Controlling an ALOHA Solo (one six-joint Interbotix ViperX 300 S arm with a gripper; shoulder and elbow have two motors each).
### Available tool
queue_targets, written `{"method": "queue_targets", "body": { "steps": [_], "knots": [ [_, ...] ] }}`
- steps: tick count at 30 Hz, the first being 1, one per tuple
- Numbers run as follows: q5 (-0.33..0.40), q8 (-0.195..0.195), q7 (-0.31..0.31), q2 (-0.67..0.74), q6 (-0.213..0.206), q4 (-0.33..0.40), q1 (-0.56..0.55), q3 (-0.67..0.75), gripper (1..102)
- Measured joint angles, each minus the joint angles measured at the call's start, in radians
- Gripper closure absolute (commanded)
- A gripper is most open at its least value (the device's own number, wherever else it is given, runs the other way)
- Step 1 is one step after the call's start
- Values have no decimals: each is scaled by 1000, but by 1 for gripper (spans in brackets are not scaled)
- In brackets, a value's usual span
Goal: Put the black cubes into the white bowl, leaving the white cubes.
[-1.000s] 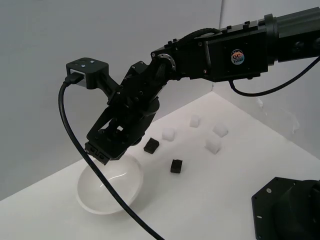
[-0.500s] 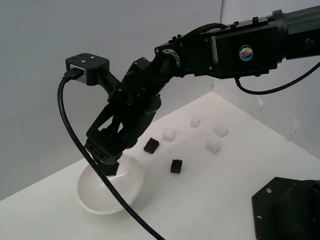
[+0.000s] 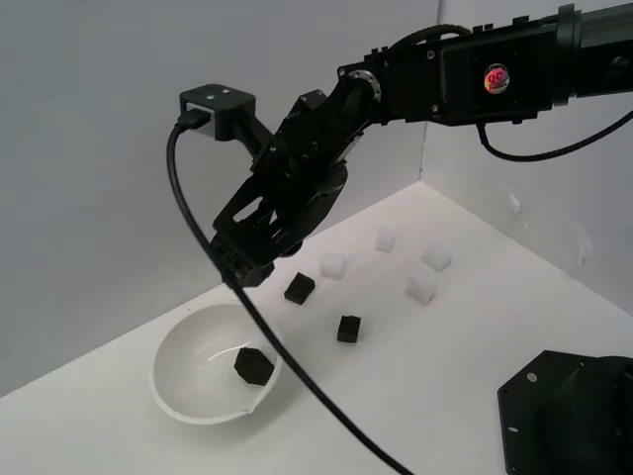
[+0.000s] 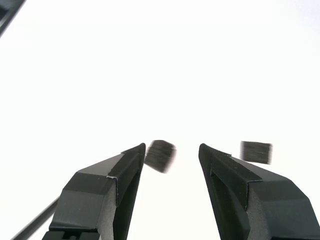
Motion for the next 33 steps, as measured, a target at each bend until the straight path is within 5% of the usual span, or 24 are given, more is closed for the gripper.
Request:
{"method": "queue_targets", "body": {
  "steps": [18,33],
  "knots": [
    [9,21,5,35,2,9,63,35,44],
    [20,118,-5,-54,0,20,121,-51,44]
  ]
}}
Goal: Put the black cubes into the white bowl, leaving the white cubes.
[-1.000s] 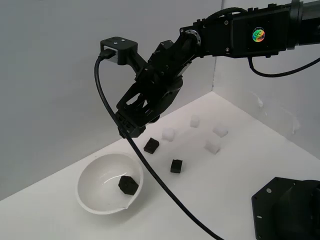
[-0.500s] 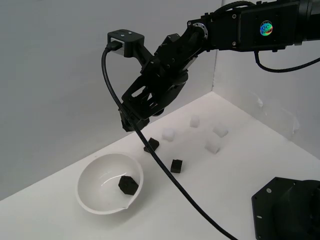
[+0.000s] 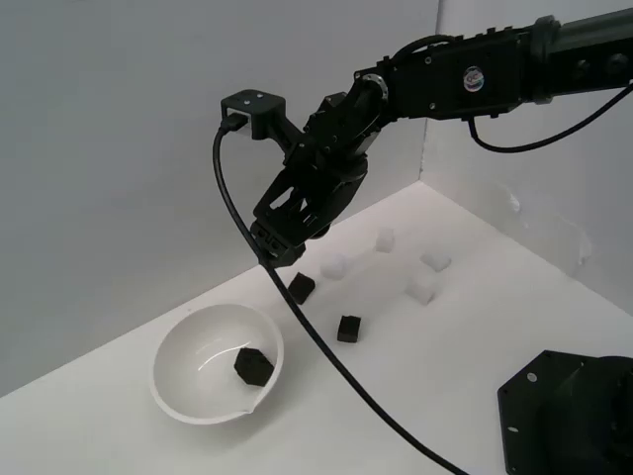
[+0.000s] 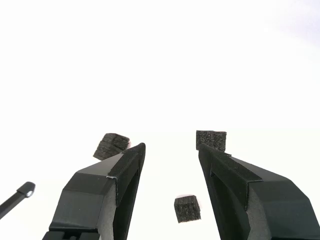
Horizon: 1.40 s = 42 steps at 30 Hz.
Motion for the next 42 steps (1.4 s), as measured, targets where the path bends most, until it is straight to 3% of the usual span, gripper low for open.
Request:
{"method": "queue_targets", "body": {
  "steps": [6,10,12,29,37,39,42],
  "knots": [
    [3,35,-31,-64,2,3,15,-67,42],
    [5,41,-55,-91,0,3,32,-95,19],
    [5,52,-57,-115,2,2,40,-118,12],
    [3,114,-127,-281,2,2,63,-282,12],
    [3,129,-129,-325,2,2,81,-331,14],
    [2,129,-141,-336,2,0,81,-339,19],
    [-3,130,-149,-345,2,-2,87,-348,40]
  ]
}}
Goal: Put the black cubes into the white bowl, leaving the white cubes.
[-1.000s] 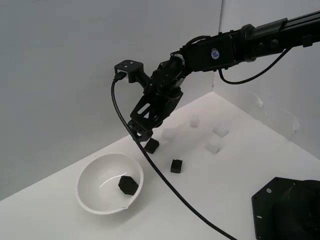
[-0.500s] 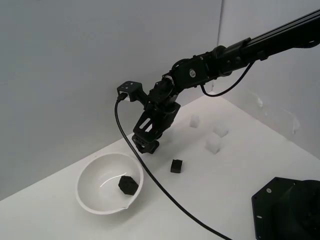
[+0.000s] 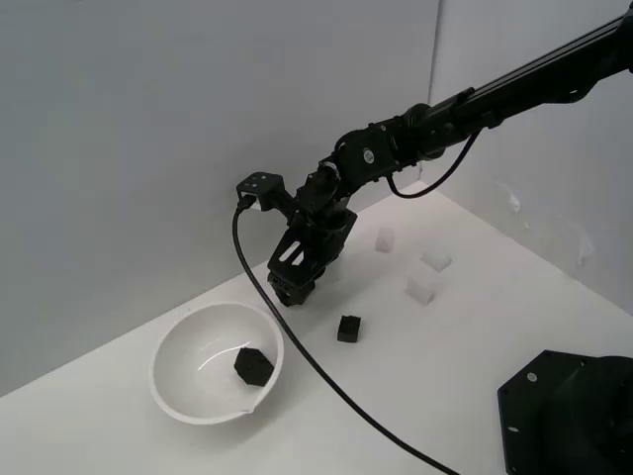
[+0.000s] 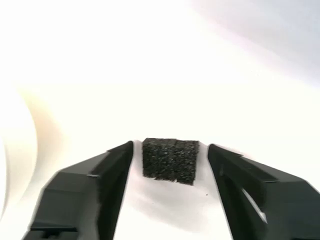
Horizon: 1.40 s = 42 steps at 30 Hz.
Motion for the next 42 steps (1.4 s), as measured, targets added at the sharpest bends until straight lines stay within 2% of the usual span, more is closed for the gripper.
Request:
{"method": "queue_targets", "body": {
  "steps": [2,5,9,15,20,29,33,42],
  "knots": [
    [0,2,-3,-3,0,-3,3,-5,54],
    [-5,0,-5,-8,0,-5,3,-8,70],
    [-5,0,5,-8,0,-6,2,-8,99],
    [-5,2,9,-3,0,-3,2,-3,100],
    [-2,0,63,37,0,-3,14,37,100],
    [-2,-6,130,216,0,-2,28,215,100],
    [-2,-12,155,298,-15,-3,3,298,100],
    [-3,-115,146,360,-29,-6,-164,364,100]
  ]
}}
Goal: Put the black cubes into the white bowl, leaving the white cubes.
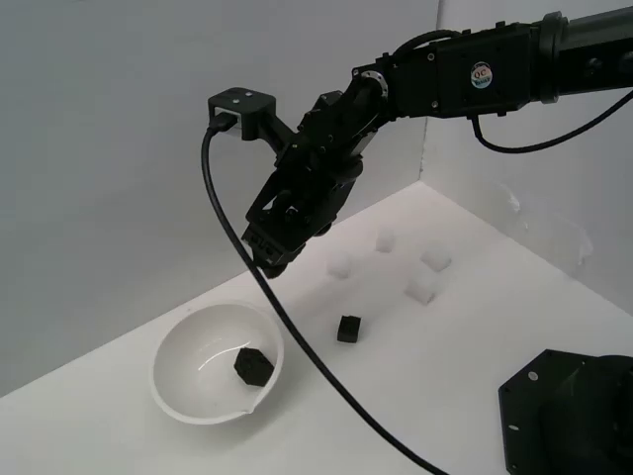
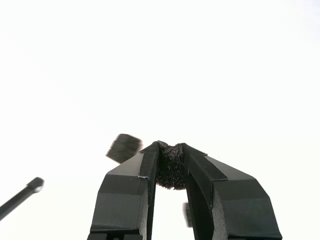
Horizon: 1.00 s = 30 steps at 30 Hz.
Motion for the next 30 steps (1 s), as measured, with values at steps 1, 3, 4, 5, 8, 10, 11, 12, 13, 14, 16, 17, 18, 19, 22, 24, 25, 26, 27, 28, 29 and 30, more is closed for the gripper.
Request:
{"method": "queue_targets", "body": {
  "steps": [1,3,4,5,8,10,11,12,13,14,16,17,18,19,22,24,25,26,27,28,29,30],
  "knots": [
    [-5,-11,0,-3,0,-3,-25,-5,100],
    [-18,-29,-6,-11,0,-17,-75,-12,100],
    [-28,-34,-12,-17,0,-26,-95,-18,100],
    [-37,-37,-15,-28,-2,-34,-114,-29,100],
    [-63,-38,-34,-60,-11,-58,-158,-63,100],
    [-72,-38,-37,-83,-17,-67,-172,-86,100],
    [-72,-37,-41,-91,-17,-69,-172,-94,98],
    [-72,-37,-46,-94,-17,-69,-172,-97,93],
    [-72,-38,-55,-94,-17,-69,-172,-97,83],
    [-74,-38,-63,-94,-17,-71,-172,-97,69],
    [-74,-38,-80,-95,-29,-69,-173,-97,31],
    [-74,-37,-84,-94,-37,-69,-172,-97,15],
    [-74,-37,-86,-94,-43,-69,-172,-97,8],
    [-74,-37,-87,-95,-46,-69,-173,-100,7],
    [-74,-38,-89,-110,-51,-69,-172,-114,7],
    [-72,-37,-89,-114,-52,-69,-172,-115,7],
    [-74,-37,-89,-114,-52,-69,-172,-115,8],
    [-74,-38,-89,-112,-52,-69,-173,-115,8],
    [-74,-38,-89,-114,-52,-69,-172,-115,8],
    [-74,-37,-89,-110,-52,-67,-170,-114,9],
    [-69,-37,-84,-109,-52,-64,-164,-112,9],
    [-58,-38,-80,-107,-54,-55,-152,-107,10]
  ]
}}
